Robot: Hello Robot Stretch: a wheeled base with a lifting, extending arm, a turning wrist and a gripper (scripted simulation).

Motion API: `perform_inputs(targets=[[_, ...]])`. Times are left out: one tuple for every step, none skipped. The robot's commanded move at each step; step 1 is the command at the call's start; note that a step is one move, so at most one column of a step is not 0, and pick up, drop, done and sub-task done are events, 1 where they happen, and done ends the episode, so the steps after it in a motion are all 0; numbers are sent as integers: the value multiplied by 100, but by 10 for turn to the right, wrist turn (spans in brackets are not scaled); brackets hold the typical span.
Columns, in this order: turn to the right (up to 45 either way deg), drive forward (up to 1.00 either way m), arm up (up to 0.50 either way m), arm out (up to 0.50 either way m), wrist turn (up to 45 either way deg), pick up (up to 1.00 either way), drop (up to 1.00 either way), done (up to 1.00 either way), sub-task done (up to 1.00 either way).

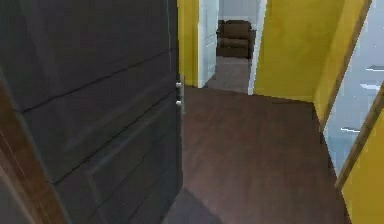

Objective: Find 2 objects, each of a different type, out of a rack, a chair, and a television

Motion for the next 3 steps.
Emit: perform_inputs(targets=[[0,45,0,0,0,0,0,0,0],[390,0,0,0,0,0,0,0,0],[0,100,0,0,0,0,0,0,0]])
